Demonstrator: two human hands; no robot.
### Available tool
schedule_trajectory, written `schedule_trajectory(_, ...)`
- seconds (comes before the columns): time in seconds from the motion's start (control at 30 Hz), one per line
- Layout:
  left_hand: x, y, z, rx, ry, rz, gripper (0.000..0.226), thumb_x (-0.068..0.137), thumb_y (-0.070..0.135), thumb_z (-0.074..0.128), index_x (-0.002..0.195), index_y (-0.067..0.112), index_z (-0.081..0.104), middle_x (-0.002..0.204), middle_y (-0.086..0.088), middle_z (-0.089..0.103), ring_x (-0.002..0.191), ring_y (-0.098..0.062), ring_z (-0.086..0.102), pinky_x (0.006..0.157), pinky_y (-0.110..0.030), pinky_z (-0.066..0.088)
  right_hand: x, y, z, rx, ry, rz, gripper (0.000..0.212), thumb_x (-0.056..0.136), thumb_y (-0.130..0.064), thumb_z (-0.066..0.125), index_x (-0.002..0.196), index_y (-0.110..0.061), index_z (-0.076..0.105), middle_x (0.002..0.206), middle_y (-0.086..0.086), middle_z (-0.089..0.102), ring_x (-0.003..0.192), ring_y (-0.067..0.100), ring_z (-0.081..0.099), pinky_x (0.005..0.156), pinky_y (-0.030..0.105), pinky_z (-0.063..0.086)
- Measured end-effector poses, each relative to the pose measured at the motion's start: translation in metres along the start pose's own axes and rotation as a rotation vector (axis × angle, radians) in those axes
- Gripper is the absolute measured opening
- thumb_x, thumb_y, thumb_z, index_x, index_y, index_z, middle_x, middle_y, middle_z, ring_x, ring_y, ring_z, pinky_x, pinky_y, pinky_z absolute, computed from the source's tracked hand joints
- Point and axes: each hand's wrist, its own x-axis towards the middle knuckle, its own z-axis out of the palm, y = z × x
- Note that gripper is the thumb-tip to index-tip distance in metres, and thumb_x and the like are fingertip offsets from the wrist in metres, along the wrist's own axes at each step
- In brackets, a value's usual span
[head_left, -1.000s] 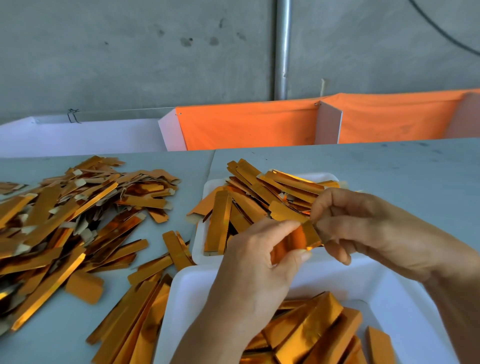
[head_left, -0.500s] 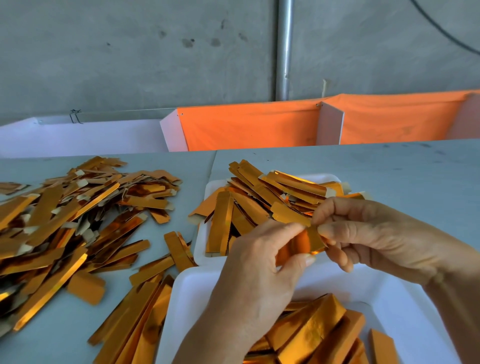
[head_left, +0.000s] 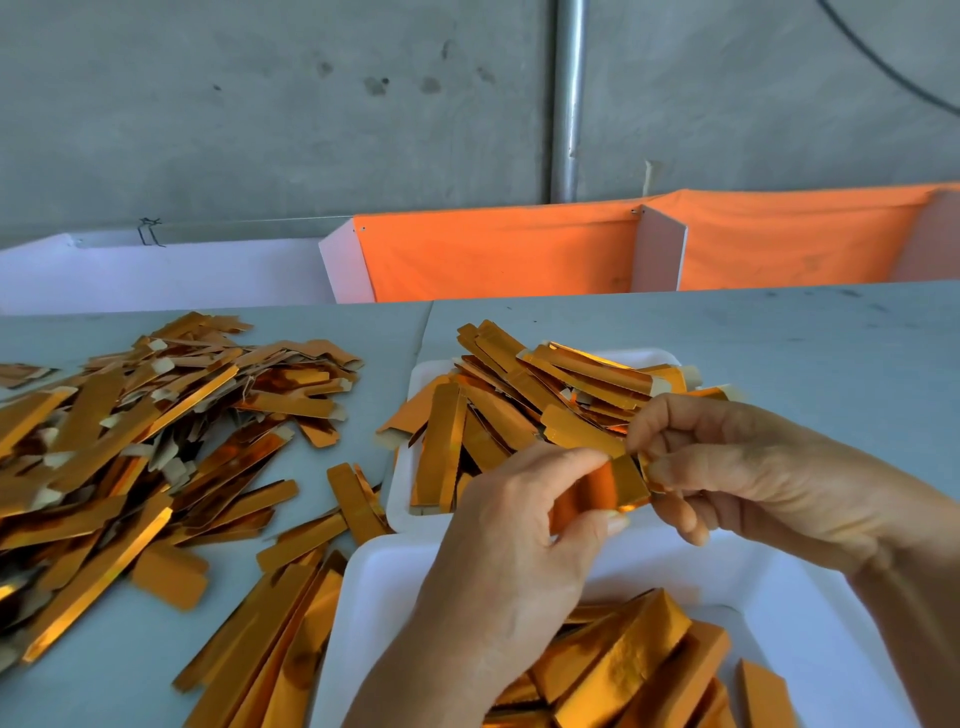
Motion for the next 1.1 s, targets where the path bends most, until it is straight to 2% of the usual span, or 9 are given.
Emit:
schedule_trajectory(0.2,0.0,-0.001,0.0,0.016,0.0,0.023,0.041,0.086,0.038,0.063,0.127,0.036,0.055,0.115,0.028,0.053,0.108,0.007,0.048,0.083,-0.001,0.042,0.0,-0.001,0.003,-0.043,0.026,0.014,0.021,0.067,-0.003,0.063,0.087,-0.004,0.06,0.057,0.013,0.055,0.044,0.018,0.052,0.043,0.021,0.046)
schedule_trajectory(0.33,0.001,-0.003,0.001,0.08,0.006,0.061,0.044,0.087,0.036,0.063,0.13,0.033,0.054,0.108,0.032,0.048,0.109,0.014,0.041,0.08,0.003,0.04,0.001,-0.002,0.006,-0.12,0.032,0.023,0.02,0.071,0.001,0.062,0.09,-0.003,0.059,0.058,0.013,0.057,0.046,0.018,0.054,0.045,0.021,0.047)
schedule_trajectory(0.5,0.001,-0.004,0.001,0.225,0.026,0.132,0.042,0.088,0.036,0.061,0.13,0.031,0.054,0.115,0.024,0.051,0.106,0.006,0.044,0.084,-0.01,0.044,0.005,0.001,0.007,-0.285,0.064,-0.013,0.017,0.082,0.008,0.058,0.094,-0.004,0.059,0.059,0.012,0.062,0.049,0.016,0.057,0.048,0.019,0.047)
schedule_trajectory(0.67,0.001,-0.004,0.001,0.153,0.023,0.102,0.043,0.089,0.036,0.061,0.131,0.033,0.053,0.114,0.025,0.051,0.107,0.006,0.046,0.088,-0.018,0.047,0.001,0.003,0.001,-0.04,-0.029,-0.023,0.017,0.073,-0.011,0.068,0.09,-0.006,0.065,0.065,0.013,0.059,0.054,0.02,0.059,0.05,0.023,0.051)
schedule_trajectory(0.73,0.001,-0.003,0.0,0.076,0.022,0.076,0.044,0.088,0.035,0.063,0.131,0.033,0.054,0.114,0.026,0.054,0.108,0.008,0.047,0.089,-0.013,0.045,0.002,0.005,-0.001,0.065,-0.065,-0.041,0.019,0.072,-0.015,0.073,0.089,-0.009,0.068,0.064,0.01,0.054,0.05,0.018,0.057,0.047,0.022,0.049)
schedule_trajectory(0.83,0.002,-0.001,-0.002,-0.039,0.017,0.058,0.043,0.085,0.033,0.067,0.127,0.03,0.059,0.112,0.023,0.058,0.107,0.009,0.051,0.087,-0.006,0.042,0.002,0.008,-0.003,0.187,-0.142,-0.077,0.036,0.065,-0.023,0.087,0.093,-0.009,0.069,0.063,0.005,0.051,0.046,0.015,0.051,0.045,0.021,0.045)
schedule_trajectory(1.0,0.002,0.001,-0.001,-0.124,0.001,0.049,0.045,0.08,0.041,0.064,0.123,0.029,0.062,0.11,0.024,0.061,0.106,0.007,0.055,0.086,-0.009,0.045,0.003,0.009,-0.002,0.264,-0.16,-0.083,0.035,0.06,-0.023,0.089,0.087,-0.01,0.07,0.058,0.005,0.05,0.043,0.014,0.049,0.043,0.021,0.044)
schedule_trajectory(1.1,0.002,-0.002,-0.002,-0.116,0.006,0.037,0.041,0.082,0.036,0.065,0.122,0.031,0.062,0.109,0.024,0.061,0.106,0.007,0.055,0.086,-0.009,0.045,0.004,0.009,0.0,0.236,-0.14,-0.064,0.037,0.06,-0.026,0.09,0.087,-0.011,0.069,0.059,0.005,0.054,0.046,0.016,0.055,0.045,0.022,0.048)
